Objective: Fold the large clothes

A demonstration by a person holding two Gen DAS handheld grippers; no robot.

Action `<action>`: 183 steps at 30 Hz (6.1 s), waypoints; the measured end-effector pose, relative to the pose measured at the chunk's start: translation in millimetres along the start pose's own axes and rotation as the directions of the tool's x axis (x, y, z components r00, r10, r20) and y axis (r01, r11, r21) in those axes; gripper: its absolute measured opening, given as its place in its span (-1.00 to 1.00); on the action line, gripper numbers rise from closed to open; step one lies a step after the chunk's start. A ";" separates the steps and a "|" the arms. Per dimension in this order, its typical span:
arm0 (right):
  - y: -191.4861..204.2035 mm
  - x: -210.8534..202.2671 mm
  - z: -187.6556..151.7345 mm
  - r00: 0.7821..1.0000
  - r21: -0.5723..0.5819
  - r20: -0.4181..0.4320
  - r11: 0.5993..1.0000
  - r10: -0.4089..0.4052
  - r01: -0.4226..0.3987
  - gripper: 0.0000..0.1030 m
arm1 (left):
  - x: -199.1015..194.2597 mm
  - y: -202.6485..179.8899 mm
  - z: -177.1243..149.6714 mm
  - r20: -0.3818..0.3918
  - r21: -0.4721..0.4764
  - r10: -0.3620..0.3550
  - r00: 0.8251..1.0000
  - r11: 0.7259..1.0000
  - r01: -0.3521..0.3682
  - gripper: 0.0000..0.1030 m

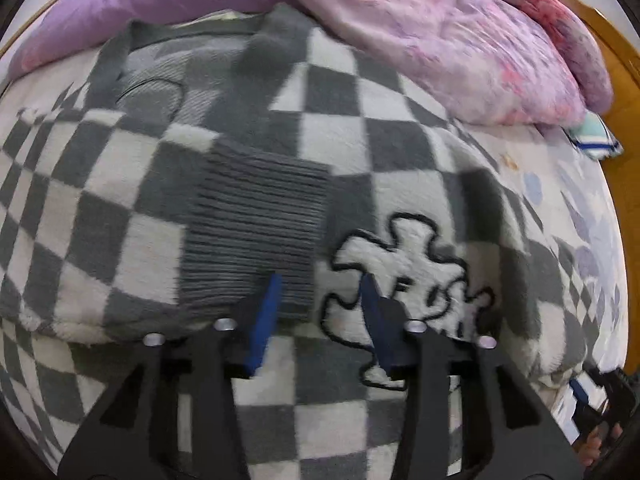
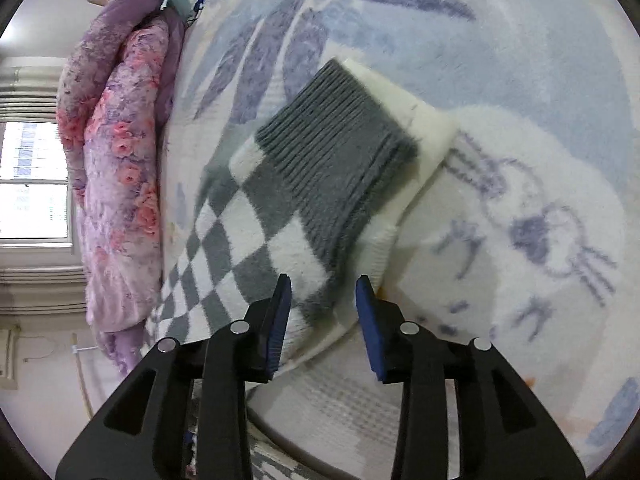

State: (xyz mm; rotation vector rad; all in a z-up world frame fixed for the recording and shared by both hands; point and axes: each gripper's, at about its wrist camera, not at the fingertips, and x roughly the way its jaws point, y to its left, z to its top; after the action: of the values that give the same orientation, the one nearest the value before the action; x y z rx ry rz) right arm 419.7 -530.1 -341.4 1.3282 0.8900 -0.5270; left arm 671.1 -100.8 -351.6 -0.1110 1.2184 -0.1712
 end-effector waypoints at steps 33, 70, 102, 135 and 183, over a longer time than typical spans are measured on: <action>342.2 -28.6 -272.3 0.936 -0.797 -0.023 0.559 0.350 -0.229 -0.83 | -146.6 258.7 -27.0 0.126 -0.344 0.028 0.992 0.939 0.018 0.18; 286.0 127.8 -285.7 0.974 -0.847 -0.062 0.527 -0.220 0.065 -0.86 | -103.5 269.9 9.2 0.048 -0.222 -0.050 0.998 0.973 0.059 0.28; 381.5 232.1 -154.5 0.931 -0.691 -0.217 0.720 -0.292 0.065 0.05 | -30.8 405.2 159.6 -0.117 -0.383 0.032 0.993 0.921 -0.075 0.51; 363.5 82.8 -211.0 0.997 -0.835 -0.079 0.546 0.010 -0.072 -0.70 | -173.4 367.3 79.3 0.150 -0.276 0.013 0.989 0.961 0.029 -0.63; 2.8 -9.7 -314.1 0.902 0.004 -0.345 0.962 0.259 -0.274 0.07 | -133.3 420.2 -195.5 0.146 -0.770 -0.266 0.953 0.574 0.278 -0.08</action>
State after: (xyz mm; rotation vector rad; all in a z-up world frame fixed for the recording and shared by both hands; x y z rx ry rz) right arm 337.5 -227.0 -330.9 1.4990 0.9750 -0.0587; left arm 472.8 338.5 -369.6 -1.0930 1.1793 0.1182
